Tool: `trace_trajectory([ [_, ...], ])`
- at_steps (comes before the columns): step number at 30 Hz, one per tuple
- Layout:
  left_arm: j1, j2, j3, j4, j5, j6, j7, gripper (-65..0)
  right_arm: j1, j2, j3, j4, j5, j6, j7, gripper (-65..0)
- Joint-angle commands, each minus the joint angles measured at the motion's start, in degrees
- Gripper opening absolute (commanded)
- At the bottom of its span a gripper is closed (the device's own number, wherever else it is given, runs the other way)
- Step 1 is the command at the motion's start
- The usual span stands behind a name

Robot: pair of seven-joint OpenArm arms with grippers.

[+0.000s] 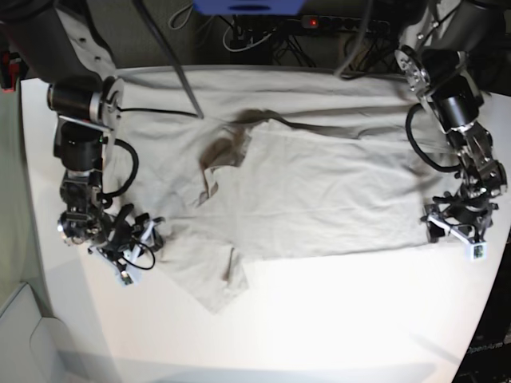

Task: Layout the t-shirt on the table in an organized manner, then fold the t-shirt properly
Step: 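Grasp the shirt's hem-side corners with both grippers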

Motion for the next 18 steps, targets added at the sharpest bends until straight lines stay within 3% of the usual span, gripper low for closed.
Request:
trace_trajectory([
  [1,-1.4,-1.7,-0.1,0.4,-0.8,0.2,-1.5,-20.7,1.1,0.4,0.0,0.1,0.2,-0.5,0.5,-36.5],
  [4,-1.4,-2.5,-0.1,0.0,-0.8,0.2,-1.6,-20.7,1.1,0.5,0.0,-1.6,0.1,-0.5,0.8,-41.5],
  [8,-1.4,-3.6,-0.1,0.0,-0.8,0.2,-1.6,-20.7,1.2,0.5,-0.2,-1.8,0.1,-0.5,0.8,-57.0],
  [10,-1.4,-4.6,-0.2,-0.1,-0.8,0.2,-1.6,-20.6,1.2,0.5,-0.2,-1.8,0.1,-0.5,0.8,-61.9],
  [13,-1.6,-5.4,-0.2,-1.6,-0.9,0.2,-2.0,-20.5,1.2,0.5,-0.2,-1.8,0.1,-0.5,0.7,-63.4],
  [18,-2.1,-6.9,-0.2,-10.8,-0.9,0.2,-9.5,-20.5,1.1,0.5,-0.3,-1.8,0.0,-0.5,0.6,-63.4],
])
